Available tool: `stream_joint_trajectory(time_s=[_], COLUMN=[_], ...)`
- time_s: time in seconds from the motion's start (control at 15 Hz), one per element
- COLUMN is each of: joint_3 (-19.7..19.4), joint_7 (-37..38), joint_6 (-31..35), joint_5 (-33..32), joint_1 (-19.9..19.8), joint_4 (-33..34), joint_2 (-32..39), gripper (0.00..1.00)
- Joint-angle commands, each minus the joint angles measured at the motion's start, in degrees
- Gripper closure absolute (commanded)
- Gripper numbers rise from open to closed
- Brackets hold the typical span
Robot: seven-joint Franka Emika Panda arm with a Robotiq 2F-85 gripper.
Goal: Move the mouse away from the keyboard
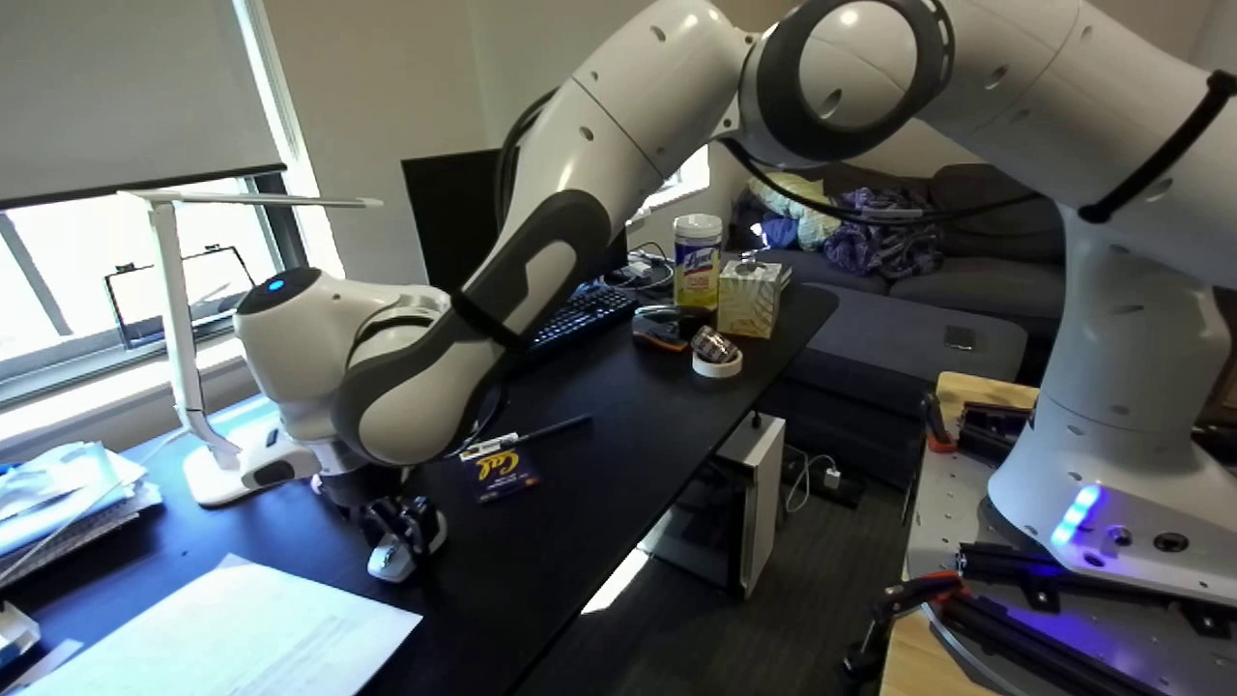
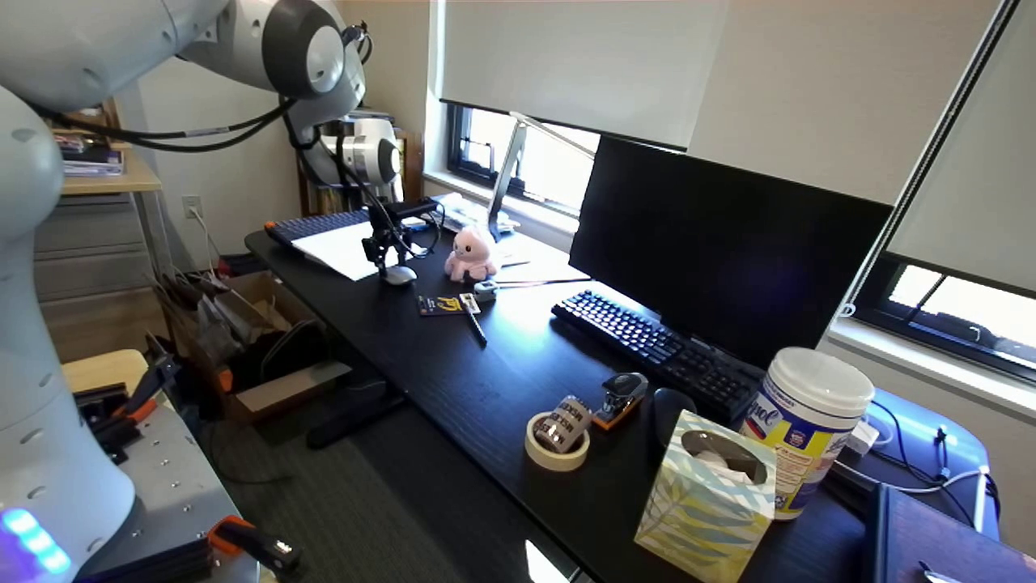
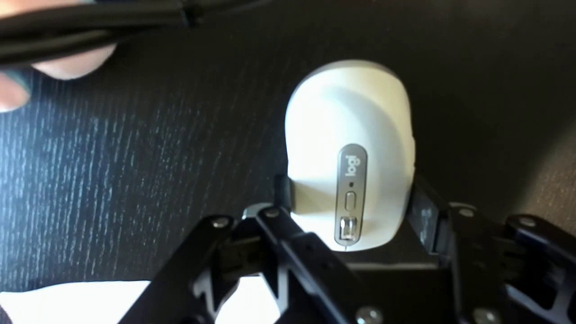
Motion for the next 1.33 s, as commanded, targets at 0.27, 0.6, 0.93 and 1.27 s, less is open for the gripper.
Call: stream_joint_trajectory(time_s=[0.27,0.6,0.93,1.27], joint_3=[-0.7,-2.5,-3.1,-3.7], joint_7=[4.6,14.7,28.0,39.5], joint_6=[6.3,9.1,7.7,7.9], joint_5=[-0.2,0.6,2.2,4.0], joint_1=[0.1,-1.1,-4.4,-8.6], joint_4=[-3.6,-12.7,-24.9,-39.4], joint_2=[-3.7,-14.9,-27.7,-39.5], gripper=[0.00,0.00,0.00,0.00])
